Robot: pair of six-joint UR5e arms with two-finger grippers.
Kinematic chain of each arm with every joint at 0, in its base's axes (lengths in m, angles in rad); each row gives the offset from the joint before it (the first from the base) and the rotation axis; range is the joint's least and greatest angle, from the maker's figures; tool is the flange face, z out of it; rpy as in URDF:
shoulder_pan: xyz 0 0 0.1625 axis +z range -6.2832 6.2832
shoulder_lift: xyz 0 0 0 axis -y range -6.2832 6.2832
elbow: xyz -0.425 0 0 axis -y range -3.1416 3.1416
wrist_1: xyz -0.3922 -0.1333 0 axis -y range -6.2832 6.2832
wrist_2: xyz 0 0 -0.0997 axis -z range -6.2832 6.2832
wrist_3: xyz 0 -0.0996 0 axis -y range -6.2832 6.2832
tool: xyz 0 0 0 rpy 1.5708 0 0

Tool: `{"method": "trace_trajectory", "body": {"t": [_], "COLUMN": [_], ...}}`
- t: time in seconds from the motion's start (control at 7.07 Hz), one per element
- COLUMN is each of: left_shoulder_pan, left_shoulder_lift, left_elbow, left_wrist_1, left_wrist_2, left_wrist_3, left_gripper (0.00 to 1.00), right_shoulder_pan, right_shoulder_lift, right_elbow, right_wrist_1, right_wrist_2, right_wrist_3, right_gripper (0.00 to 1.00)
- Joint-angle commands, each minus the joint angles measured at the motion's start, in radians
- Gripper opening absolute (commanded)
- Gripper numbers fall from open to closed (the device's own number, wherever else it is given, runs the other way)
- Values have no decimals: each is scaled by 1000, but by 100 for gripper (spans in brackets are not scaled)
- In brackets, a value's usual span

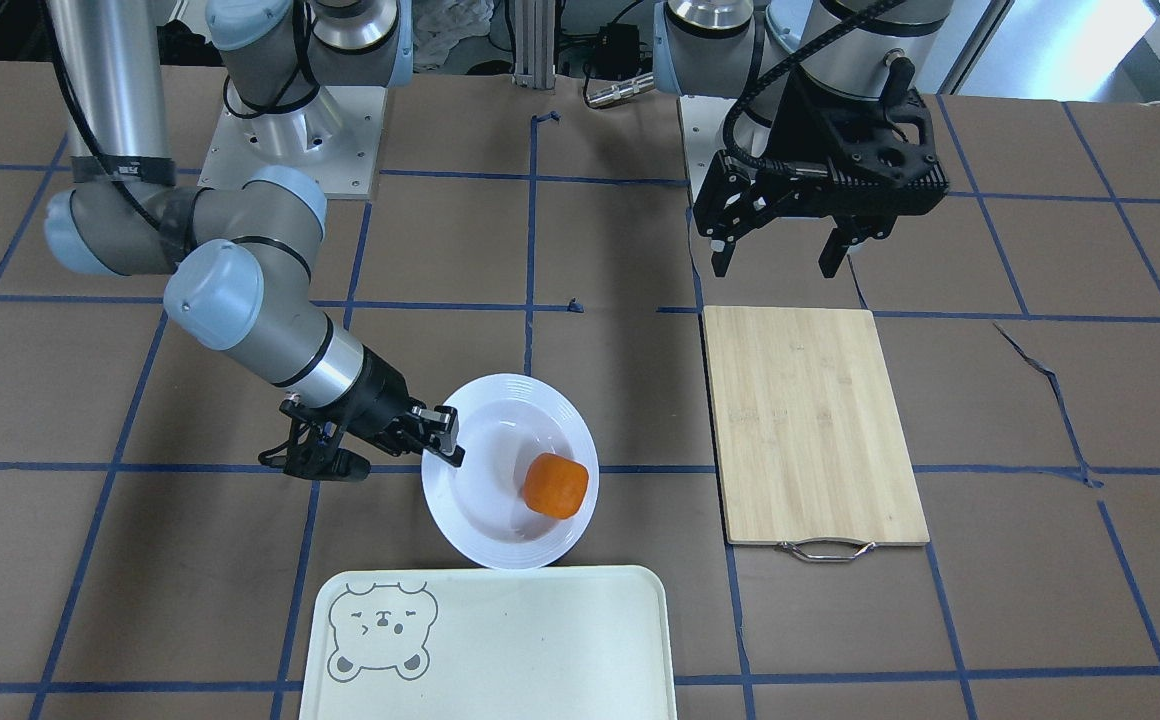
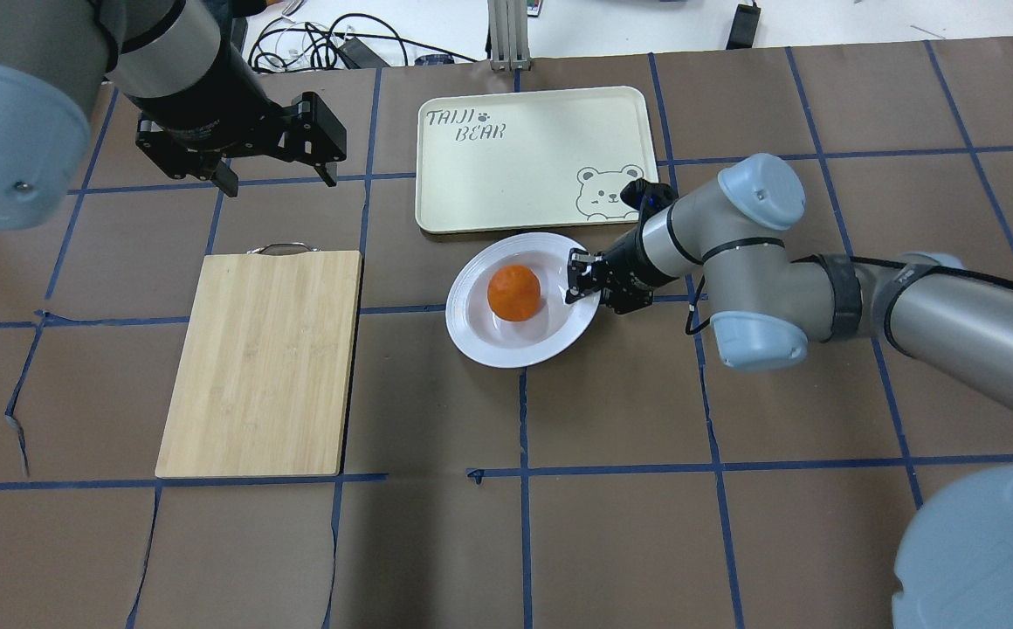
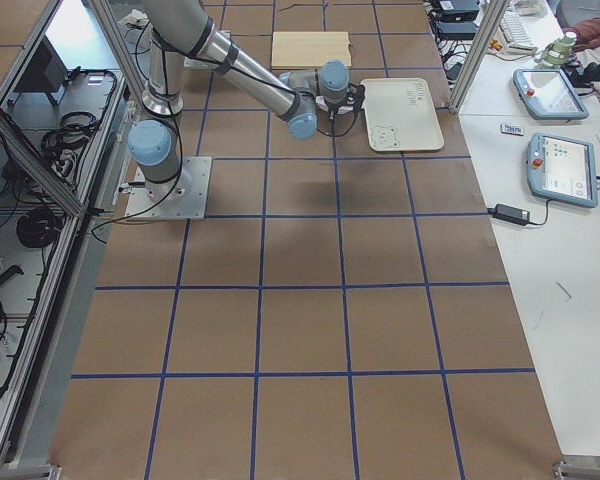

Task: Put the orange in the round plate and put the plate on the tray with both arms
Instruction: 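Carry the plate with the right gripper onto the bear-printed tray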

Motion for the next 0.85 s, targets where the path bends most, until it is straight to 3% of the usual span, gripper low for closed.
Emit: {"method": "trace_trajectory", "body": {"t": [0.0, 0.42, 0.71], "left_shoulder_pan": [1, 1, 1], "left_shoulder_lift": [1, 1, 1], "left_elbow": [0, 0, 0], "left_wrist_1": [0, 0, 0], "left_wrist_2": [1, 1, 1], "left_wrist_3": [0, 0, 0], "left_gripper": [100, 100, 100], "right_shoulder_pan": [-30, -49, -55], "right_shoulder_lift": [127, 174, 254], "right_elbow": [-214, -306, -428], "right_wrist_1": [67, 68, 67], "right_wrist_2": [4, 22, 53], "right_wrist_3": [4, 43, 45], "right_gripper": [17, 13, 12]}}
